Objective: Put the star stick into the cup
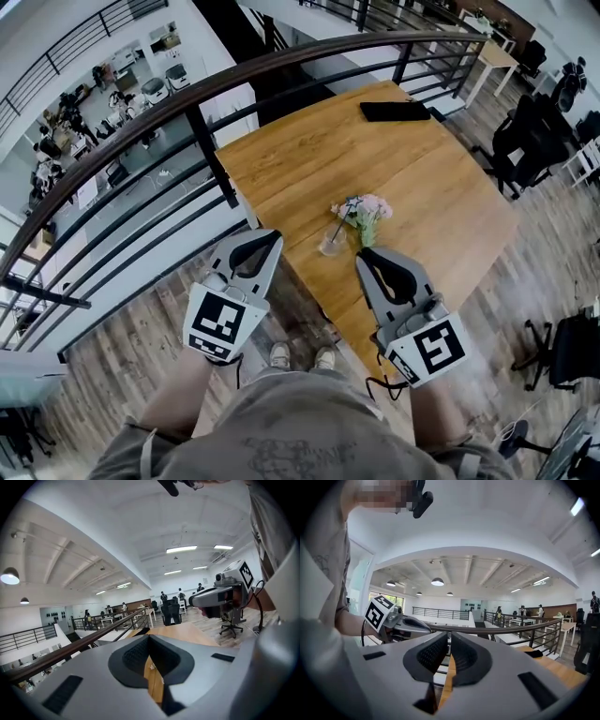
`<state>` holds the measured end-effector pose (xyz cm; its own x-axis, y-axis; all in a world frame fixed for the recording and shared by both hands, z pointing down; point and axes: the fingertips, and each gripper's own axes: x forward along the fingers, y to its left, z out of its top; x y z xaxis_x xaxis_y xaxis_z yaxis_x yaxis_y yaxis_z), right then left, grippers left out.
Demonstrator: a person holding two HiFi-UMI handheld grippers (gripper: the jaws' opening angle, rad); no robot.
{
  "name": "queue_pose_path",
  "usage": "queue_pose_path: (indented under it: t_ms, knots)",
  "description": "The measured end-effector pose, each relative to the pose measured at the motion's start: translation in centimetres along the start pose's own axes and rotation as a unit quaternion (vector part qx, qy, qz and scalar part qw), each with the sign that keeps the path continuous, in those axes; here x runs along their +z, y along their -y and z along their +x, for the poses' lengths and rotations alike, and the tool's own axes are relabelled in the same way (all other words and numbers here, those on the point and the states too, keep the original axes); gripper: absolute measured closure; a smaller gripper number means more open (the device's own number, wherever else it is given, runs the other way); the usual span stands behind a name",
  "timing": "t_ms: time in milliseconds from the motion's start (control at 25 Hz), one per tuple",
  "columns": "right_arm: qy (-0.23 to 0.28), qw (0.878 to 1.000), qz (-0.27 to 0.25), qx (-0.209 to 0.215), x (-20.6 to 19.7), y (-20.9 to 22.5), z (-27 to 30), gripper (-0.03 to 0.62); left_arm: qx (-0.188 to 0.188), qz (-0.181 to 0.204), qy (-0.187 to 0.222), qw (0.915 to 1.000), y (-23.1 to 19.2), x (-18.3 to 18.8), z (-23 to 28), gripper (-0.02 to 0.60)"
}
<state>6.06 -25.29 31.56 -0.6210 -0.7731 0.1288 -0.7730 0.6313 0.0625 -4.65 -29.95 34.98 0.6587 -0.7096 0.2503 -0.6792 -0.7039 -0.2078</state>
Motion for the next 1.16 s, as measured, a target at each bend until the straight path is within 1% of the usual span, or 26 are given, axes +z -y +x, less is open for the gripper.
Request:
queue_pose_path:
  t_ms: [160, 240, 360, 480, 600, 760, 1160]
  knots:
    - [0.009, 1.0, 0.025, -0.003, 0.0, -0.7, -1.6, 0.562, -0.001, 0.0, 0.0, 1.0, 0.8, 0.1, -1.4, 0.566]
    - [0.0, 1.0, 0.027, -0.003, -0.5, -0.8, -2.0, 0.563, -0.001, -0.001, -0.003, 1.0, 1.3, -0.1, -1.8, 0.565]
    - [-0.014, 0.999, 0.037, 0.004, -1.7, -1.3, -2.3, 0.563, 0.01, -0.002, -0.014, 0.9999, 1.7, -1.1, -2.3, 0.566]
    - [-0.019, 0.999, 0.05, 0.01, -2.5, -1.6, -2.5, 0.563, 0.014, -0.014, -0.017, 0.9997, 1.9, -1.7, -2.6, 0.565]
    - [-0.021, 0.999, 0.047, 0.009, -2.5, -1.5, -2.3, 0.563, 0.012, -0.016, -0.016, 0.9997, 2.2, -1.5, -2.5, 0.566]
    - [-0.029, 0.999, 0.027, -0.003, -2.5, -1.2, -2.3, 0.563, 0.01, -0.016, -0.014, 0.9997, 2.6, -1.3, -2.5, 0.565]
    - [-0.032, 0.998, 0.049, -0.001, -2.8, -1.2, -2.3, 0.563, 0.016, -0.018, -0.014, 0.9996, 2.5, -1.3, -3.2, 0.565]
